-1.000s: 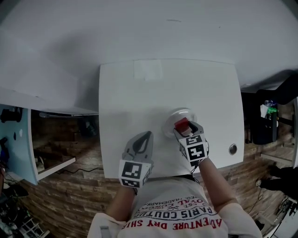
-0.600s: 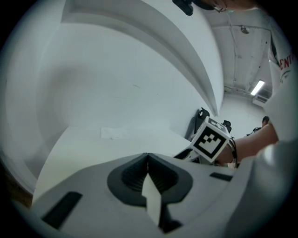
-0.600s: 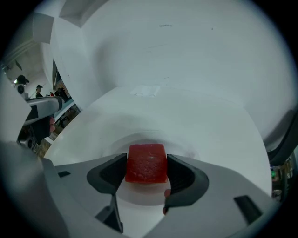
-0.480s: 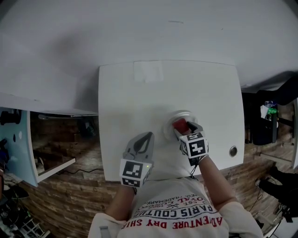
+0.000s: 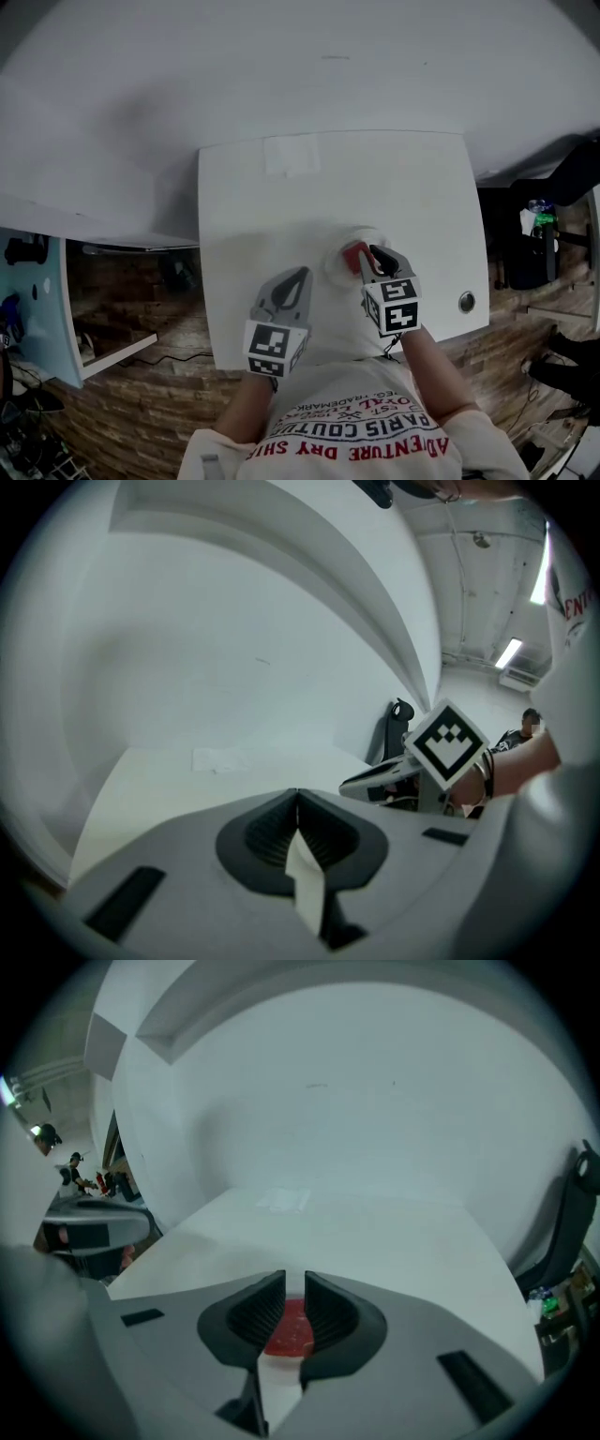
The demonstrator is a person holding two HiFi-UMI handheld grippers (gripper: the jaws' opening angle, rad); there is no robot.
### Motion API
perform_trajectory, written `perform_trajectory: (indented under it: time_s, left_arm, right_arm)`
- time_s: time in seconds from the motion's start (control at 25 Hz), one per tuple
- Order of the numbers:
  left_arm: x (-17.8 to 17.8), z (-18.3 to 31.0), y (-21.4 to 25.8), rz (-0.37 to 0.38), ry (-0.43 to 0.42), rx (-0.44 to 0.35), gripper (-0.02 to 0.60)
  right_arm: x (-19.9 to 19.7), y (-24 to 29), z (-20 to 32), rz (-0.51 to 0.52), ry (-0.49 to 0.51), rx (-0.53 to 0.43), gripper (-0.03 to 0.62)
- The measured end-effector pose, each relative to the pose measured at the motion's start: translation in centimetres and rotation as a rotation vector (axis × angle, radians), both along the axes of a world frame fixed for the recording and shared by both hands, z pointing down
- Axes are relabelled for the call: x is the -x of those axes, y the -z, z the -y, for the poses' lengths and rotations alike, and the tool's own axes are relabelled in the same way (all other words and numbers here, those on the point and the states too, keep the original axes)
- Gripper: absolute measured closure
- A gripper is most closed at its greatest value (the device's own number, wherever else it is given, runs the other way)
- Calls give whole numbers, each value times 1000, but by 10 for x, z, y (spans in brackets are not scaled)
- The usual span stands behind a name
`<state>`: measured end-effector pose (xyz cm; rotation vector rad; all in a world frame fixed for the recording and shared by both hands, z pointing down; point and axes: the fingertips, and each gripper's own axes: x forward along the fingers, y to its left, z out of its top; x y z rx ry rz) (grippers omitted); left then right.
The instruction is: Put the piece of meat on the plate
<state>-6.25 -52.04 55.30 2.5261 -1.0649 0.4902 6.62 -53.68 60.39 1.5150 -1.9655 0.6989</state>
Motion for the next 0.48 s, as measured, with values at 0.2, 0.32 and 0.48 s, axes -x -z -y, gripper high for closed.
perform_trajectory:
  time_s: [0.2,0.32,0.48]
  left_arm:
    - [-7,-8,15,-12,-29,-30,574]
    - [-7,-12,28,-21,-37,-63,574]
    - [-3,-17,51,-33,-28,-116,575]
  right_arm:
    - [3,37,-7,57,-42,-86,577]
    - [5,61,-14,73,-41,-158,582]
    - [10,96,-26,83,-34,-274,582]
